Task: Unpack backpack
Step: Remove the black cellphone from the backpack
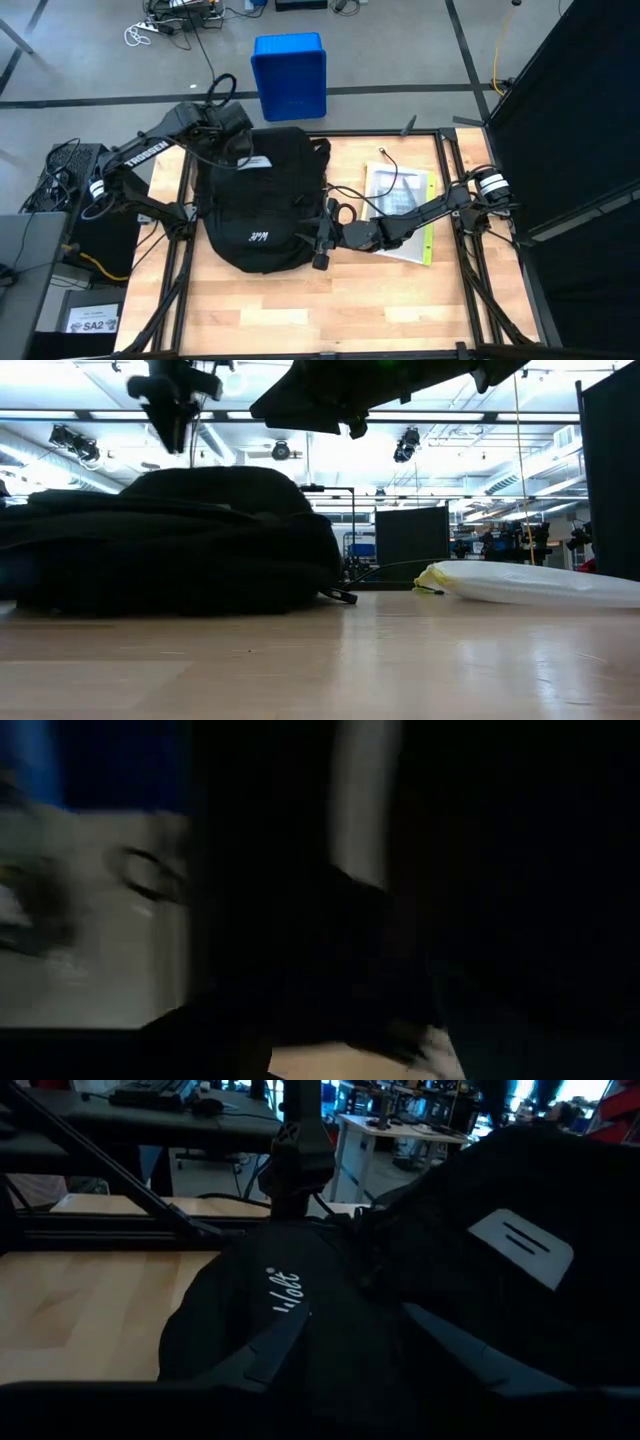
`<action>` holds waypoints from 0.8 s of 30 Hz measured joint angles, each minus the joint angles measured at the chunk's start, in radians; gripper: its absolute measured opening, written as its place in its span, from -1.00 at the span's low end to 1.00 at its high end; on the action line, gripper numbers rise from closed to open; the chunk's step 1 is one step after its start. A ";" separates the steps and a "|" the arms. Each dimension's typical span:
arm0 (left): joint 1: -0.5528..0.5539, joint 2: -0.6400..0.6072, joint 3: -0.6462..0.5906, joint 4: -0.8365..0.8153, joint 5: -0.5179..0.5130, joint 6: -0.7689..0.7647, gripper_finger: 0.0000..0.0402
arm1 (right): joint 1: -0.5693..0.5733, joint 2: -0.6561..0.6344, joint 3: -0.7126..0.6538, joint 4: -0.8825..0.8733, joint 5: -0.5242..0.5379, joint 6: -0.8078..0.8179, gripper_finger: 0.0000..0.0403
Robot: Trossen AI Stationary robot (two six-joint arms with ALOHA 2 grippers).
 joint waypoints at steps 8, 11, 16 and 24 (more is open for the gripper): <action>-0.255 -0.261 -0.149 0.021 0.102 -0.185 -0.03 | 0.000 0.000 0.000 -0.030 0.000 0.026 -0.35; -0.384 -0.407 -0.258 0.089 0.097 -0.371 -0.11 | 0.000 -0.001 0.000 -0.037 0.001 0.028 -0.35; -0.646 -0.666 -0.574 0.359 0.090 -0.607 -0.20 | 0.000 -0.001 0.000 -0.035 0.003 0.036 -0.32; -0.978 -0.570 -0.842 0.658 -0.110 -0.684 -0.31 | -0.004 -0.001 0.000 -0.034 0.003 0.065 -0.33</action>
